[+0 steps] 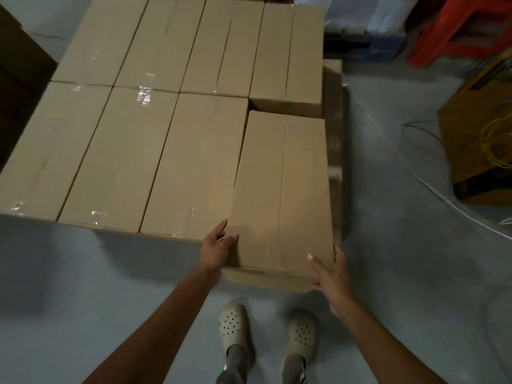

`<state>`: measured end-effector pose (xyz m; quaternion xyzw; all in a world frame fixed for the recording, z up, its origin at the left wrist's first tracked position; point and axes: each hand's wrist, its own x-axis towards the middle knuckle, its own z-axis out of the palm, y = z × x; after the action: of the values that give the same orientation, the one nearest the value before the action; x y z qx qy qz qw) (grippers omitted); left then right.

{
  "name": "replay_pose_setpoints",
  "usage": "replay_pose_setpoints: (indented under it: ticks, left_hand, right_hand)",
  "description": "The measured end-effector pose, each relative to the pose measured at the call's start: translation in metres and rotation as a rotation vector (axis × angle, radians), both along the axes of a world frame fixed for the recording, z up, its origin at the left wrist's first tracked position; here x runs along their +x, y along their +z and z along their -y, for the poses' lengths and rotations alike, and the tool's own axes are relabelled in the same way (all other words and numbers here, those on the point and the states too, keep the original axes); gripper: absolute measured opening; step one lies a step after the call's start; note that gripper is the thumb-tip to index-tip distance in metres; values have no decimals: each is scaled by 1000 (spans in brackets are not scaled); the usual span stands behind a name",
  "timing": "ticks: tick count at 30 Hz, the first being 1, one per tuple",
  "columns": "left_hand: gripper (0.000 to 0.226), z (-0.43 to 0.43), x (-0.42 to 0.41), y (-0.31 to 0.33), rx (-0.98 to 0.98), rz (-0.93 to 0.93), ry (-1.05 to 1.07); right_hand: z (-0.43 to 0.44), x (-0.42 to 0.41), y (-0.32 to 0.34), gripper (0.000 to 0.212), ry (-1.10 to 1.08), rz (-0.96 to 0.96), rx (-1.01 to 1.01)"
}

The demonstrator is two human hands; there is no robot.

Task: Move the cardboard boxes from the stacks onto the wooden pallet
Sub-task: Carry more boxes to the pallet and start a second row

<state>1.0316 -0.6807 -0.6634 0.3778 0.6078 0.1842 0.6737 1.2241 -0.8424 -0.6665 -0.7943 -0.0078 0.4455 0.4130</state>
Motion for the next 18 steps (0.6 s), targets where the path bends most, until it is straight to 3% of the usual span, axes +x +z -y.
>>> replay_pose_setpoints:
  ticks: [4,7,9,11,15,18]
  left_hand:
    - [38,9,7,-30,53,-157,160]
    - [10,20,13,-42,-115,-240,567]
    - [24,26,16,-54,-304,-112,714]
    - [43,29,15,-63,-432,70,732]
    - [68,23,10,-76,-473,209,843]
    - [75,12,4,-94,-469,296,889]
  right_hand:
    - [2,-2,-42,84,-16,-24,-18]
    - [0,-3,-63,80,-33,-79,-44]
    - [-2,-4,-75,75,-41,-98,-70]
    - [-3,-4,-86,73,-45,-82,-96]
    - [-13,3,-100,75,-27,-103,-105]
    - [-29,11,-103,64,-9,-104,-80]
